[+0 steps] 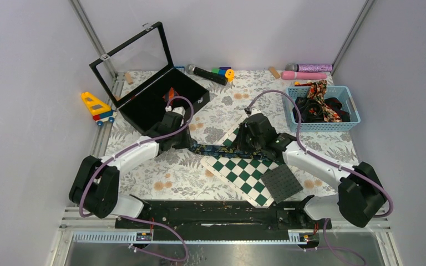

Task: Roll the ties
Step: Roll the tie at the center of the board.

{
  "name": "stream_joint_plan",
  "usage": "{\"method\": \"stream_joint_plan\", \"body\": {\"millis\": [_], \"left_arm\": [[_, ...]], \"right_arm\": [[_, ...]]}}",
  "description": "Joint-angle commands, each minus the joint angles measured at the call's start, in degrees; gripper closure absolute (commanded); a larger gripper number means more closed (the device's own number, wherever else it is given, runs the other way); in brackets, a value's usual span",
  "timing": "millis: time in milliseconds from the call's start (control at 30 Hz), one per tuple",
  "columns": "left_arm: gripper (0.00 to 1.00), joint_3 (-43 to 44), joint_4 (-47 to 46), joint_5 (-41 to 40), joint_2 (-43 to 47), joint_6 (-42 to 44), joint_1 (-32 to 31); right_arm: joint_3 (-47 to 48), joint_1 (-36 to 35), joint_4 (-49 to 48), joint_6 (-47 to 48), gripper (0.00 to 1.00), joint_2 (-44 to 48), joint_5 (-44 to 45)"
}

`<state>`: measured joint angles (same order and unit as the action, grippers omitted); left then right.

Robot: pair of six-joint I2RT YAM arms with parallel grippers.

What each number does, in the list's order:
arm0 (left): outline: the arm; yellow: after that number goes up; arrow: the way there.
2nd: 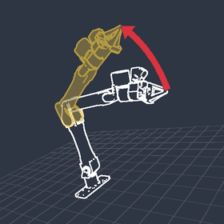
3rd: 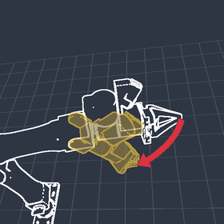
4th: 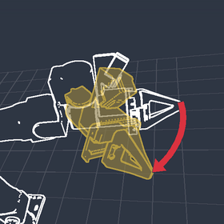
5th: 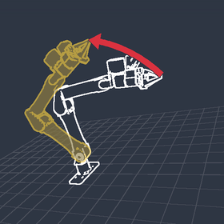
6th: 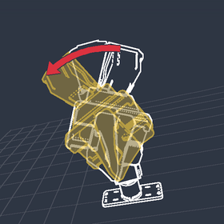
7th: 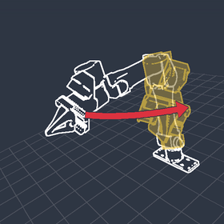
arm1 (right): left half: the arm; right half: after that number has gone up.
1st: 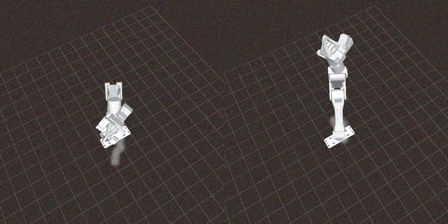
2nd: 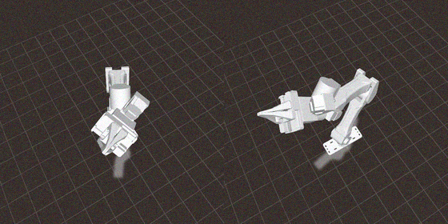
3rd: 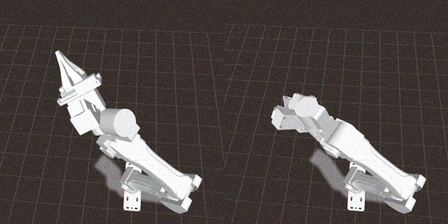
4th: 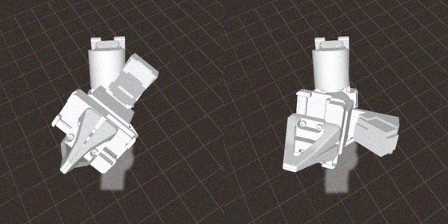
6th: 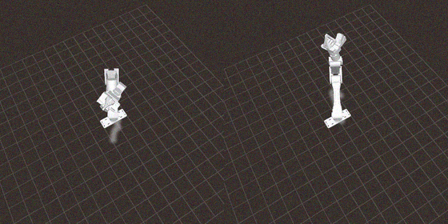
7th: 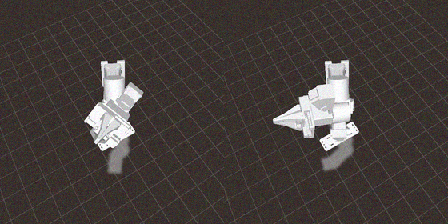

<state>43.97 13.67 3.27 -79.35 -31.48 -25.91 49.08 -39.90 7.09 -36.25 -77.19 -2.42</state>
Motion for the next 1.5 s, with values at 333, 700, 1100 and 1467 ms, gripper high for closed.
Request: {"method": "stream_joint_plan", "body": {"millis": [333, 700, 1100, 1467], "left_arm": [[0.77, 13.9, 16.0, -23.6, -8.1, 6.0, -10.4], [0.78, 20.6, 22.2, -31.6, -14.6, 7.4, -16.4], [0.78, 27.6, 31.1, -43.4, -22.8, 6.4, -22.1], [0.76, 32.8, 36.3, -46.5, -29.6, 5.3, -26.0]], "right_arm": [[-2.4, 2.7, 3.0, 1.9, 0.92, 11.9, 8.3], [-1.5, 3.3, 7.3, 4.4, 0.91, 17.3, 14.0], [-2.5, 3.4, 10.2, 3.3, 0.89, 27.0, 21.7], [-1.9, 3.5, 13.8, 5.2, 0.87, 34.0, 26.9]]}}
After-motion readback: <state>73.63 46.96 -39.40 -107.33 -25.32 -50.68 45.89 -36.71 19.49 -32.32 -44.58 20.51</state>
